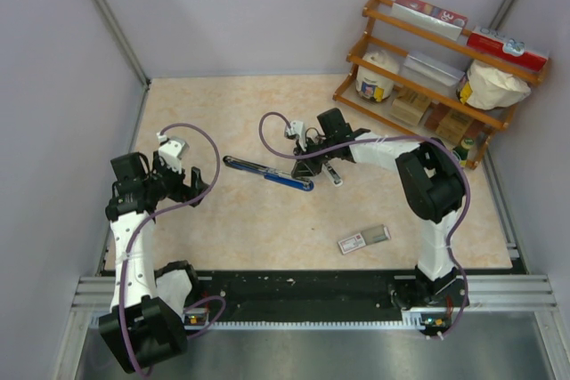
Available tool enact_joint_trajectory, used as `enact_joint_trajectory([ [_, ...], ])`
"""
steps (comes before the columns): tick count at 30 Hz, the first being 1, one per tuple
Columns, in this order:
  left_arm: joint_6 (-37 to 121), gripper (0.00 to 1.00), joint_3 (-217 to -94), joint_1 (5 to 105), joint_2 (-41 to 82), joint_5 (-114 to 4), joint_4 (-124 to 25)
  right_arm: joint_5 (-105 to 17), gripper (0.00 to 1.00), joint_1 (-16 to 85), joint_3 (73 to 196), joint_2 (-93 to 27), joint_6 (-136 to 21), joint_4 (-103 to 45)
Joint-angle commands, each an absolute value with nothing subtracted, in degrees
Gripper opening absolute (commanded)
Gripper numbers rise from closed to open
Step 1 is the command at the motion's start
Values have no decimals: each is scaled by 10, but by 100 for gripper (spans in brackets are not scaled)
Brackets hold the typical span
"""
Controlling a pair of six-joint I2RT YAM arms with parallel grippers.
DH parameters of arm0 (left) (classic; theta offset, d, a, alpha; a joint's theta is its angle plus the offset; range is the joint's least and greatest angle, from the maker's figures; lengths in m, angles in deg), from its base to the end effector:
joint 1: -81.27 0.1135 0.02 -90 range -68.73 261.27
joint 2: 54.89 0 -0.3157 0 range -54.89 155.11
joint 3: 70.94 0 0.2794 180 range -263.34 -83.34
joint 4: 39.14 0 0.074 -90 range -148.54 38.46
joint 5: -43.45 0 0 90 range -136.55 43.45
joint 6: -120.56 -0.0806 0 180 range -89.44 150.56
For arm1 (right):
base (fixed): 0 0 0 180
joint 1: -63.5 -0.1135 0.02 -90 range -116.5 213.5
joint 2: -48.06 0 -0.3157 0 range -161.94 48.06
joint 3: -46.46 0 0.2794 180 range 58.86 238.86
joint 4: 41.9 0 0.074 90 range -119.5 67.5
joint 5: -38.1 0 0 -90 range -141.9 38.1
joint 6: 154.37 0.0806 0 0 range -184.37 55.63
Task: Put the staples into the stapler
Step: Install the staple into the stapler.
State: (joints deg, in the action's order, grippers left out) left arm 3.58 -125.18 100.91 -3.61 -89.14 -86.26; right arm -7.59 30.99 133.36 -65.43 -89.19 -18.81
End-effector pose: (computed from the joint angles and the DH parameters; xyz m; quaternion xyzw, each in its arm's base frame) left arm 0.2041 0.0149 0.2813 0.1961 0.8473 -0.1636 0.4656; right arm 0.3753 0.3059 0.1776 -0.5311 0.7005 0.3746 0.2947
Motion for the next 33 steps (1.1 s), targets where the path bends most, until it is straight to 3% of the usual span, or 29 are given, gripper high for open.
enact_joint_trajectory([
  [1, 31, 93, -1252, 1014, -40, -898, -852, -58, 11, 309, 1339, -652, -888, -201],
  [33, 31, 93, -1252, 1015, -39, -898, -853, -66, 12, 309, 1339, -652, -890, -198],
])
